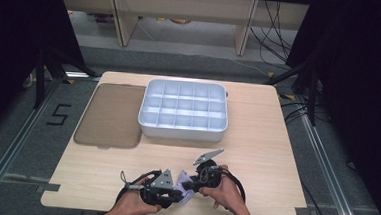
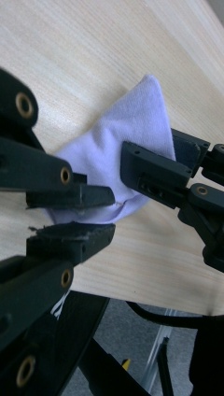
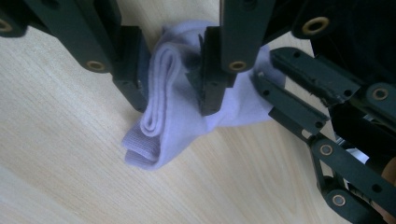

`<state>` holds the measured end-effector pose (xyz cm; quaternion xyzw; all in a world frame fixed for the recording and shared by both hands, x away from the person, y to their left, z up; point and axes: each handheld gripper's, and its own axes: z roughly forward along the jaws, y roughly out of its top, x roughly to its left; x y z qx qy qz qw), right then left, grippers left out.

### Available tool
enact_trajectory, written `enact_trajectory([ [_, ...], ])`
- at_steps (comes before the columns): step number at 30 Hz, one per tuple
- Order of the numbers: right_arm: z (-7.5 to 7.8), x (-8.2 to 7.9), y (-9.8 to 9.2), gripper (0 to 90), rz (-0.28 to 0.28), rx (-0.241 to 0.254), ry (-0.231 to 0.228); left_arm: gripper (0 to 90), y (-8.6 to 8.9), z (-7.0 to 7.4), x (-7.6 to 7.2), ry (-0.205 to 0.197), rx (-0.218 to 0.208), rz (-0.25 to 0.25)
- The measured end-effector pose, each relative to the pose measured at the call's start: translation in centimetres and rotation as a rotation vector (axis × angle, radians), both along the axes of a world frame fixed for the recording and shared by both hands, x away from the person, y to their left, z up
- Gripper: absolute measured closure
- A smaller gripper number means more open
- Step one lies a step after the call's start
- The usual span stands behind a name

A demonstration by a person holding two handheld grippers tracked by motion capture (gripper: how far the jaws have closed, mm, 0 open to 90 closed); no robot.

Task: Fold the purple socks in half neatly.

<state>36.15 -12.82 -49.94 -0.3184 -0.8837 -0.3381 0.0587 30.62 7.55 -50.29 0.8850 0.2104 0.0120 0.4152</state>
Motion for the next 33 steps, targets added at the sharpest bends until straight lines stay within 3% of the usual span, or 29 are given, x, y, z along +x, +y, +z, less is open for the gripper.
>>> enact_trajectory([
  [6, 0.1, -0.2, 0.0, 71.5, -0.006, 0.001, -0.01, 59.6, 1.6, 0.6, -0.1, 0.005, -0.042, 0.024],
  [7, 0.1, -0.3, 0.0, 71.8, -0.012, -0.002, -0.013, 56.7, 1.8, 0.6, -0.2, 0.021, -0.056, 0.045],
  [9, 0.1, -0.3, 0.0, 72.0, -0.008, -0.005, -0.027, 53.5, 2.8, 0.8, -0.2, 0.017, -0.065, 0.063],
  [14, 0.2, -0.5, 0.1, 72.4, -0.02, 0.007, -0.012, 45.8, 5.1, 1.3, -0.2, 0.014, -0.075, 0.118],
  [18, 0.2, -0.5, 0.0, 72.7, -0.012, 0.001, -0.03, 41.1, 6.8, 1.2, -0.1, 0.001, -0.051, 0.157],
  [19, 0.2, -0.5, 0.0, 72.7, -0.012, 0.001, -0.027, 40.0, 7.0, 1.1, -0.1, 0.021, -0.061, 0.182],
  [21, 0.3, -0.5, 0.1, 72.7, -0.02, -0.001, -0.029, 38.8, 7.9, 1.0, 0.1, 0.007, -0.037, 0.184],
  [22, 0.3, -0.5, 0.1, 72.8, -0.014, 0.0, -0.032, 38.7, 8.0, 0.9, -0.1, 0.026, -0.059, 0.212],
  [25, 0.3, -0.7, 0.2, 72.9, -0.022, 0.006, -0.031, 38.0, 8.9, 0.9, 0.0, -0.014, -0.024, 0.212],
  [33, 0.7, -0.8, 0.1, 73.0, -0.007, 0.011, -0.053, 36.2, 10.3, 0.7, 0.1, -0.023, 0.01, 0.27],
])
